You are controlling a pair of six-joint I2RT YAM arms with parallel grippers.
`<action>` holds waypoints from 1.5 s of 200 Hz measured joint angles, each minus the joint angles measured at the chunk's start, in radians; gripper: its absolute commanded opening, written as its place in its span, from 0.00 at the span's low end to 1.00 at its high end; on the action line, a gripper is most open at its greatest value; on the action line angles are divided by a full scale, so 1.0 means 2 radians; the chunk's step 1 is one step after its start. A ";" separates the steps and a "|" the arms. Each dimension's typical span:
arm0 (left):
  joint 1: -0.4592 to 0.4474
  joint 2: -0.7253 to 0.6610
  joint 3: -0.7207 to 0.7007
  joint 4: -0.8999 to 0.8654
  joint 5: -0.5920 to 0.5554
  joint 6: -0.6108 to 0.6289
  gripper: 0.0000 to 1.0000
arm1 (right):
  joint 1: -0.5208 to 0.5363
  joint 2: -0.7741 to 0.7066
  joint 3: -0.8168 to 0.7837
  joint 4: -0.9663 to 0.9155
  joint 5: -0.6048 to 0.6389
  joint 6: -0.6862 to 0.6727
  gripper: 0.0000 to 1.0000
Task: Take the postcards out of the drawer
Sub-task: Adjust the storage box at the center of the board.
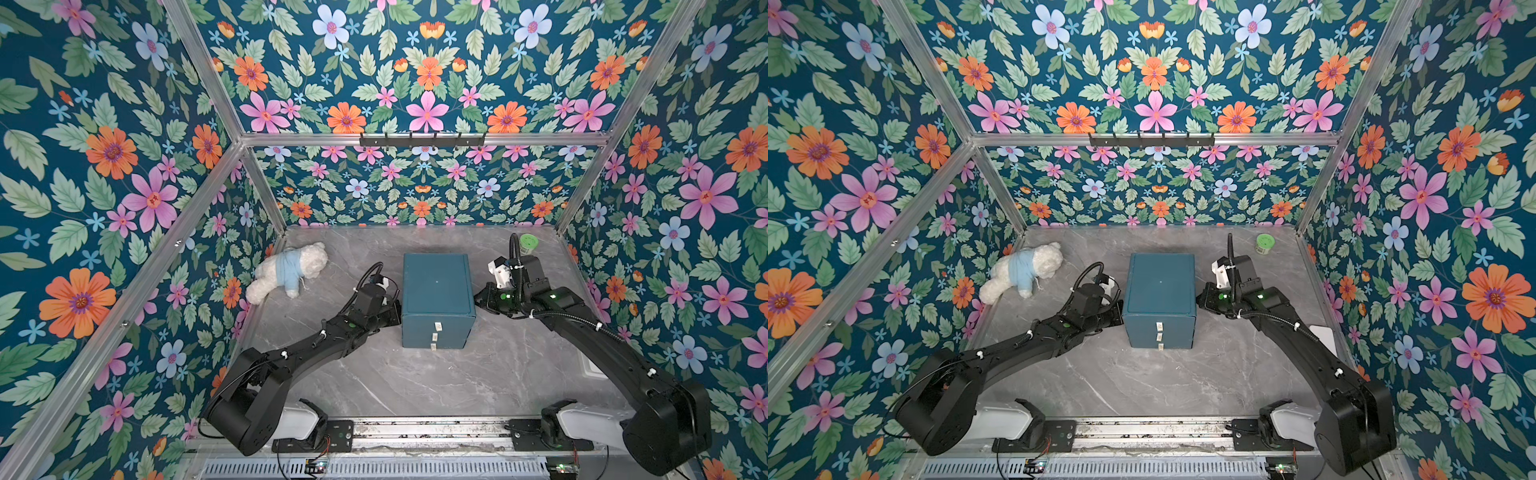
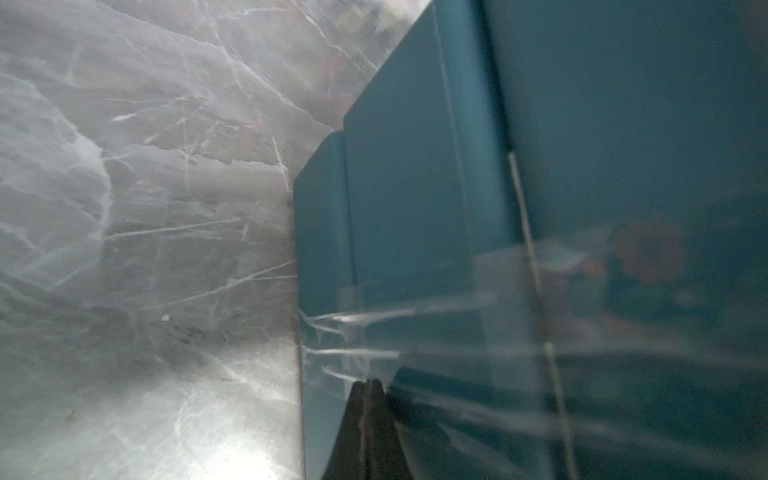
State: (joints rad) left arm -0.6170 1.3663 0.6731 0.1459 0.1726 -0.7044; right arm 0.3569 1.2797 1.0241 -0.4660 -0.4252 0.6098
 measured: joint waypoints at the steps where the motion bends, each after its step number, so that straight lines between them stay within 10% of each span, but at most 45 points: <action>1: 0.000 0.000 0.001 0.000 -0.001 0.000 0.00 | 0.001 0.003 0.003 0.000 0.001 0.000 0.00; 113: -0.001 -0.014 0.026 -0.079 -0.091 -0.025 0.00 | 0.016 0.274 0.295 0.042 -0.008 -0.048 0.00; 193: 0.021 -0.082 0.013 -0.115 -0.165 -0.021 0.04 | -0.022 0.288 0.357 0.002 -0.016 -0.088 0.01; 250: 0.132 -0.106 0.062 -0.153 -0.182 0.058 0.34 | -0.036 0.176 0.275 -0.029 0.006 -0.122 0.06; 274: 0.175 -0.095 0.106 -0.151 -0.186 0.102 0.68 | -0.036 0.102 0.208 -0.042 0.016 -0.125 0.09; 300: 0.186 -0.057 0.164 -0.131 -0.173 0.140 0.87 | -0.036 0.036 0.127 -0.049 0.005 -0.120 0.35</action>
State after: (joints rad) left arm -0.2447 1.2518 1.0012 -0.1169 -0.1741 -0.4244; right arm 0.2844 1.3510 1.2785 -0.5640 -0.4149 0.3695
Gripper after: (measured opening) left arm 0.835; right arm 0.193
